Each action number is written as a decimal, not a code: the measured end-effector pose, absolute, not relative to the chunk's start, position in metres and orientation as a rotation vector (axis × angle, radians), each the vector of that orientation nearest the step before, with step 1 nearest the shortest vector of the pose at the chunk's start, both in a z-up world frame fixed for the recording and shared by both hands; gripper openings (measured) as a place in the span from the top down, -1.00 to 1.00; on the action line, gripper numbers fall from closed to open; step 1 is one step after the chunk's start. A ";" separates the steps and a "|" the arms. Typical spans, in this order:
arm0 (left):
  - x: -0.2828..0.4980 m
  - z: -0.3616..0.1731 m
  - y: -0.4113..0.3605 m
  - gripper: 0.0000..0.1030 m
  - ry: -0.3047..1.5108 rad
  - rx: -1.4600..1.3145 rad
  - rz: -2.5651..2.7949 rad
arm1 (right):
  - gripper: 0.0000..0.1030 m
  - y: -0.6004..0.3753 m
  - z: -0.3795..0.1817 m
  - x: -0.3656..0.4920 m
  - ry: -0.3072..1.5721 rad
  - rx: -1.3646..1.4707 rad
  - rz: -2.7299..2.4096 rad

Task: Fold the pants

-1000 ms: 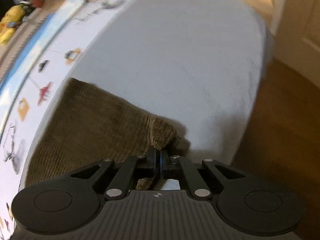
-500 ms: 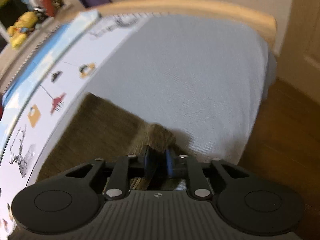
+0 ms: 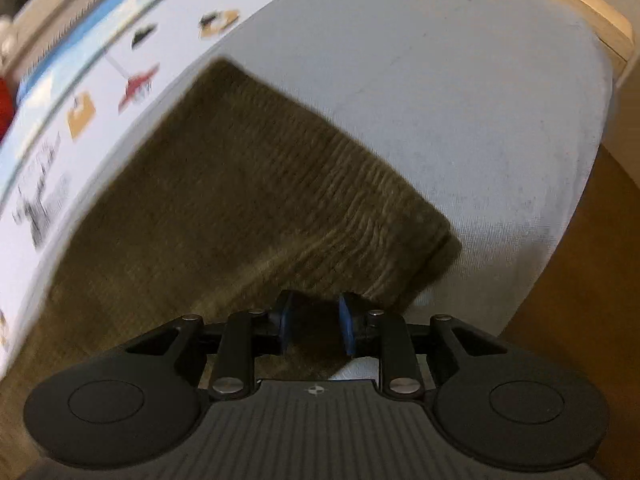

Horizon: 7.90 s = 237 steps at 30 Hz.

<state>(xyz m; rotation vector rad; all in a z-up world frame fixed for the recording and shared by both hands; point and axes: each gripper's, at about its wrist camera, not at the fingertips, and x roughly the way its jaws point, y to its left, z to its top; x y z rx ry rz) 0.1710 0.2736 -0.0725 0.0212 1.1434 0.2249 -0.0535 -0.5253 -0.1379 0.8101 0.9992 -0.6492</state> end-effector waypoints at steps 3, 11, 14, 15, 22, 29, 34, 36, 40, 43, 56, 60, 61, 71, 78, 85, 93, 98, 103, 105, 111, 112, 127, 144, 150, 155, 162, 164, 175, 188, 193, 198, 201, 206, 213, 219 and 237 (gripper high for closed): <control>0.164 -0.057 0.258 0.23 1.028 0.071 0.175 | 0.49 -0.521 -0.127 -0.056 0.945 0.779 -0.634; 0.172 -0.049 0.238 0.23 1.018 -0.036 0.079 | 0.48 -0.505 -0.100 -0.043 0.783 0.677 -0.576; 0.176 -0.055 0.224 0.21 1.020 -0.020 0.050 | 0.48 -0.489 -0.089 -0.025 0.748 0.601 -0.540; 0.176 -0.056 0.220 0.21 1.023 -0.013 0.039 | 0.48 -0.482 -0.086 -0.019 0.737 0.579 -0.523; 0.179 -0.064 0.202 0.20 1.049 0.019 -0.019 | 0.55 -0.438 -0.068 0.029 0.687 0.530 -0.390; 0.185 -0.098 0.221 0.21 1.227 0.085 0.087 | 0.77 -0.360 -0.037 0.092 0.618 0.489 -0.138; 0.187 -0.097 0.236 0.20 1.240 -0.001 0.118 | 0.75 -0.281 -0.036 0.146 0.685 0.421 0.111; 0.187 -0.093 0.233 0.20 1.225 -0.010 0.115 | 0.75 -0.251 -0.040 0.165 0.726 0.389 0.180; 0.191 -0.087 0.223 0.20 1.210 -0.010 0.099 | 0.74 -0.190 -0.051 0.198 0.783 0.346 0.311; 0.194 -0.086 0.210 0.20 1.212 -0.008 0.073 | 0.62 -0.156 -0.058 0.218 0.811 0.329 0.354; 0.205 -0.086 0.204 0.17 1.196 0.016 0.061 | 0.78 -0.088 -0.131 0.299 0.989 0.350 0.527; 0.209 -0.086 0.205 0.17 1.192 0.024 0.065 | 0.82 -0.075 -0.106 0.309 0.882 0.276 0.556; 0.209 -0.087 0.204 0.17 1.197 0.028 0.062 | 0.81 -0.073 -0.104 0.310 0.865 0.249 0.556; 0.207 -0.086 0.194 0.17 1.188 0.039 0.034 | 0.77 -0.134 -0.069 0.291 0.712 0.211 0.171; 0.205 -0.078 0.182 0.17 1.158 0.016 0.002 | 0.75 -0.233 -0.010 0.219 0.572 0.256 0.044; 0.184 -0.067 0.127 0.09 1.072 0.012 -0.190 | 0.50 -0.363 0.004 0.094 0.484 0.465 -0.258; 0.127 -0.089 0.031 0.08 1.013 0.320 -0.577 | 0.37 -0.472 -0.070 -0.061 0.619 0.640 -0.592; 0.114 -0.132 0.005 0.06 1.141 0.500 -0.629 | 0.18 -0.519 -0.106 -0.110 0.668 0.760 -0.705; 0.114 -0.146 0.004 0.01 1.191 0.522 -0.593 | 0.00 -0.542 -0.143 -0.124 0.688 1.016 -0.729; 0.115 -0.148 0.005 -0.06 1.200 0.514 -0.580 | -0.01 -0.545 -0.155 -0.121 0.709 1.098 -0.708; 0.113 -0.149 0.003 -0.10 1.188 0.513 -0.584 | -0.01 -0.544 -0.170 -0.104 0.745 1.165 -0.725; 0.113 -0.149 0.003 -0.10 1.185 0.516 -0.584 | -0.02 -0.546 -0.171 -0.101 0.747 1.171 -0.732; 0.115 -0.136 0.015 -0.10 1.116 0.521 -0.623 | 0.71 -0.556 -0.137 -0.098 0.591 0.971 -0.809; 0.115 -0.102 0.032 -0.10 1.036 0.415 -0.582 | 0.74 -0.571 -0.155 -0.093 0.664 0.979 -0.832; 0.111 -0.076 0.049 -0.10 0.971 0.265 -0.506 | 0.77 -0.487 -0.062 -0.060 0.478 0.574 -0.734; 0.115 -0.070 0.064 -0.10 0.964 0.209 -0.418 | 0.77 -0.319 0.005 -0.019 0.306 0.101 -0.343; 0.133 -0.071 0.094 -0.10 1.015 0.102 -0.329 | 0.41 -0.126 -0.058 0.015 0.556 -0.183 0.340; 0.133 -0.071 0.098 -0.10 1.019 0.100 -0.324 | 0.41 -0.101 -0.081 0.016 0.692 -0.236 0.508; 0.145 -0.079 0.103 -0.10 1.040 0.098 -0.309 | 0.05 -0.119 -0.100 0.057 0.780 -0.225 0.424; 0.152 -0.082 0.094 -0.10 1.053 0.088 -0.331 | 0.70 -0.084 -0.121 0.036 0.854 -0.366 0.634; 0.157 -0.083 0.076 -0.10 1.065 0.062 -0.365 | 0.64 -0.094 -0.099 0.032 0.808 -0.285 0.623; 0.159 -0.084 0.045 -0.09 1.059 0.071 -0.428 | 0.37 -0.147 -0.062 0.032 0.712 0.009 0.515; 0.159 -0.087 0.024 -0.08 1.063 0.089 -0.492 | 0.36 -0.160 -0.082 0.036 0.844 -0.042 0.456; 0.134 -0.105 -0.020 0.08 1.137 0.262 -0.737 | 0.37 -0.174 -0.098 0.026 0.948 -0.103 0.438; 0.118 -0.127 -0.039 0.27 1.192 0.437 -0.747 | 0.36 -0.257 -0.089 0.026 0.948 0.152 0.154; 0.128 -0.107 -0.035 0.26 1.086 0.327 -0.718 | 0.36 -0.248 -0.108 0.012 1.016 -0.039 0.088; 0.132 -0.091 0.045 0.24 1.058 0.233 -0.532 | 0.35 -0.160 -0.089 0.049 0.838 -0.125 0.249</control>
